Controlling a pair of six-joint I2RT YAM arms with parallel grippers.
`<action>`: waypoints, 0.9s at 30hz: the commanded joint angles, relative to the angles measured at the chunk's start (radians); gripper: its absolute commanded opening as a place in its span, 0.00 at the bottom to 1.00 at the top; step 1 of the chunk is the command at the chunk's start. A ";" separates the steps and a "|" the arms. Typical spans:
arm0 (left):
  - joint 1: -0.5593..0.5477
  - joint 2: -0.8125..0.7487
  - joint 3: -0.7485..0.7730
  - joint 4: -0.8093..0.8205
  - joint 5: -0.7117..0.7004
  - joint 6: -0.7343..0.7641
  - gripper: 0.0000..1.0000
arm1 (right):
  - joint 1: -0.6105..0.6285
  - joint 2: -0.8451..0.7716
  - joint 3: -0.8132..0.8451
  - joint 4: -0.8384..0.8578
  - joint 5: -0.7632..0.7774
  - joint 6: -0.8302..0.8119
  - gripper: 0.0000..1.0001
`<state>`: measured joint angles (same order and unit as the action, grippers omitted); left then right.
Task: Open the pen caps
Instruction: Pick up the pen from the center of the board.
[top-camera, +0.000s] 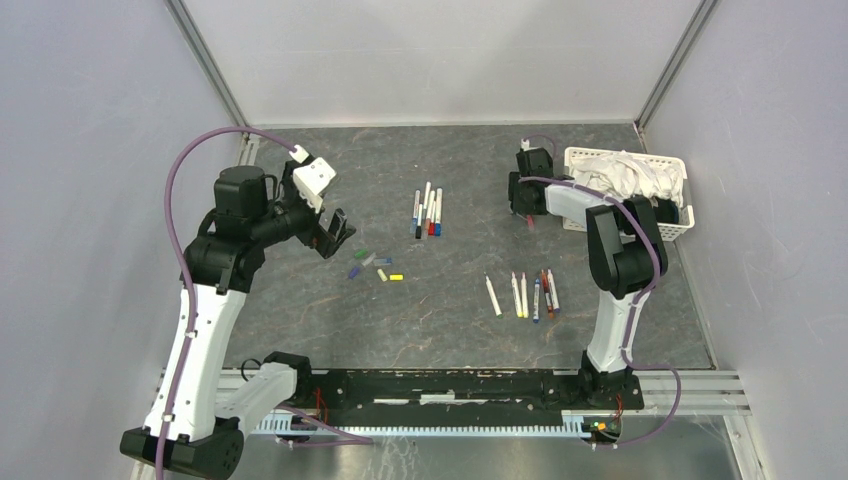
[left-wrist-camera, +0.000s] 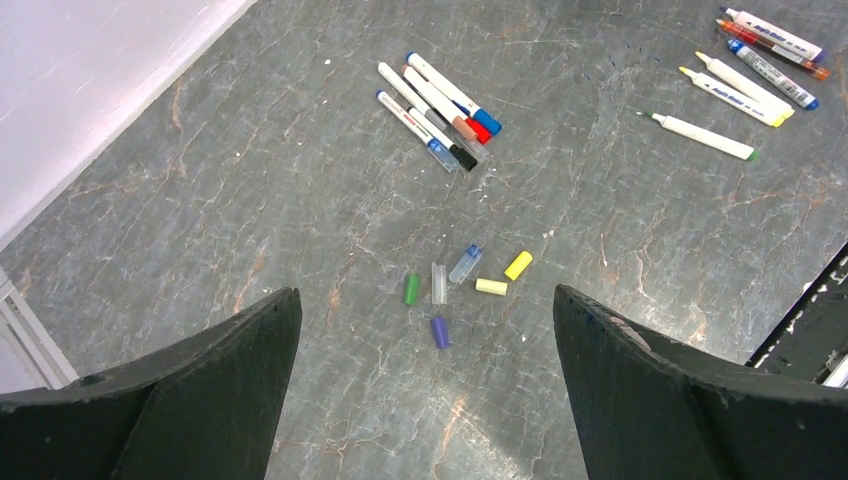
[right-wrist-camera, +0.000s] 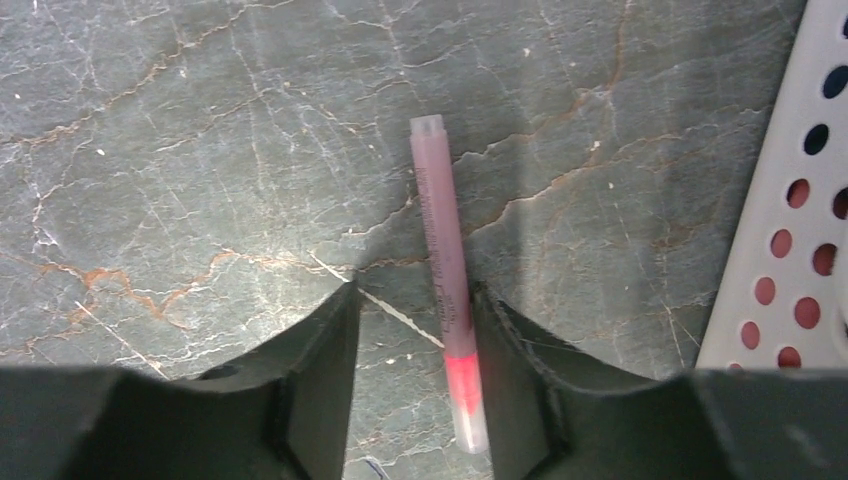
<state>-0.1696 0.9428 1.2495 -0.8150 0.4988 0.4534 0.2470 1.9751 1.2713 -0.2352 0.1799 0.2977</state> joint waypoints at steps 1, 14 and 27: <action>0.002 0.002 0.007 0.001 -0.002 0.030 1.00 | -0.013 -0.025 -0.080 0.021 -0.060 0.026 0.35; 0.002 0.032 -0.035 -0.013 0.103 0.017 1.00 | 0.064 -0.144 -0.115 0.112 -0.202 0.219 0.00; 0.001 0.143 -0.167 0.217 0.373 -0.282 1.00 | 0.452 -0.574 -0.325 0.490 -0.093 0.556 0.00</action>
<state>-0.1696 1.0863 1.1103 -0.7364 0.7288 0.3256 0.6010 1.5047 1.0306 0.0807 -0.0101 0.7162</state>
